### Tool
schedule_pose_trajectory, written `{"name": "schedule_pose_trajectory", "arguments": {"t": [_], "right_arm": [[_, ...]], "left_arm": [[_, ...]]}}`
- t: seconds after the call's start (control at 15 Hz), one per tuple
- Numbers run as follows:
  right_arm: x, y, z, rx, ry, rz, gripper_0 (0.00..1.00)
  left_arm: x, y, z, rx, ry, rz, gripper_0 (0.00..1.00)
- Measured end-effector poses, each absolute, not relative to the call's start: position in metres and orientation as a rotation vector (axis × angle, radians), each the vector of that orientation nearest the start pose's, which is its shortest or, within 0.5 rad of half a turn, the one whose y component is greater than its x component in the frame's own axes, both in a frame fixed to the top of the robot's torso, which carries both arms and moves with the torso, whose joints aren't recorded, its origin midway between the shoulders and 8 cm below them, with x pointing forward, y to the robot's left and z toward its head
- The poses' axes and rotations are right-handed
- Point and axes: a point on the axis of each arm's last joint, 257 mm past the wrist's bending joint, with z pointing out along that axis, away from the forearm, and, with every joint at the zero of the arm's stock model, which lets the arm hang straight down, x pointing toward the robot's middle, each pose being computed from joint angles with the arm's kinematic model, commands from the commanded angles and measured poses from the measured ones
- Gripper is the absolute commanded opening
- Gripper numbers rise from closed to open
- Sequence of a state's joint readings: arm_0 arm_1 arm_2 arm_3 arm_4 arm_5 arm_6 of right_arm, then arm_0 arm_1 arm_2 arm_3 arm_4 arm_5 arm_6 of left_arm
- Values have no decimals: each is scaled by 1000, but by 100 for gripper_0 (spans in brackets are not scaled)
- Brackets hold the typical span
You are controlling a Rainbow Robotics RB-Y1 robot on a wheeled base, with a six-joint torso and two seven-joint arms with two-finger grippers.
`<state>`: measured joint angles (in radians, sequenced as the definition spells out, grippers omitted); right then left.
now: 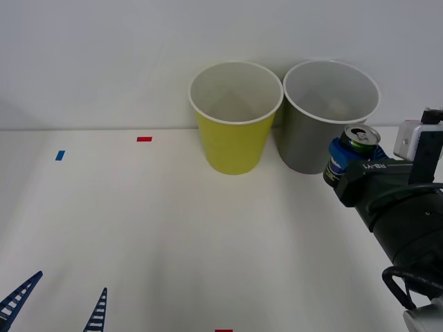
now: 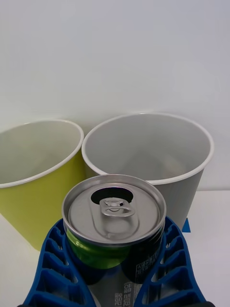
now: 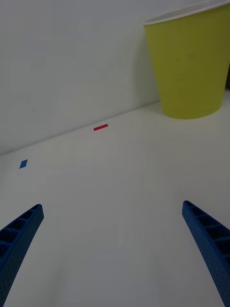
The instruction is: Put cans in the gray bin and PET bottles in the light green bin.
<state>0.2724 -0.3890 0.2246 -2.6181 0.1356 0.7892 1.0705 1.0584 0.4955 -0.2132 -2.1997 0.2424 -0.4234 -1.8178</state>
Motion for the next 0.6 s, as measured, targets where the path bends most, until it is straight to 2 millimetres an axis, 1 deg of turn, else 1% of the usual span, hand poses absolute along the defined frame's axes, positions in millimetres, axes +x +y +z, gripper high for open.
{"name": "schedule_pose_trajectory", "arguments": {"t": [0.2, 0.33, 0.6], "right_arm": [[419, -196, -49, -40, 1636, 120, 0], [423, -195, -37, -52, 1610, 112, 0], [427, -192, -19, -59, 1569, 118, 0]], "left_arm": [[241, 261, -227, 308, 1618, 109, 100], [241, 261, -227, 308, 1618, 109, 100], [241, 261, -227, 308, 1618, 109, 100]]}}
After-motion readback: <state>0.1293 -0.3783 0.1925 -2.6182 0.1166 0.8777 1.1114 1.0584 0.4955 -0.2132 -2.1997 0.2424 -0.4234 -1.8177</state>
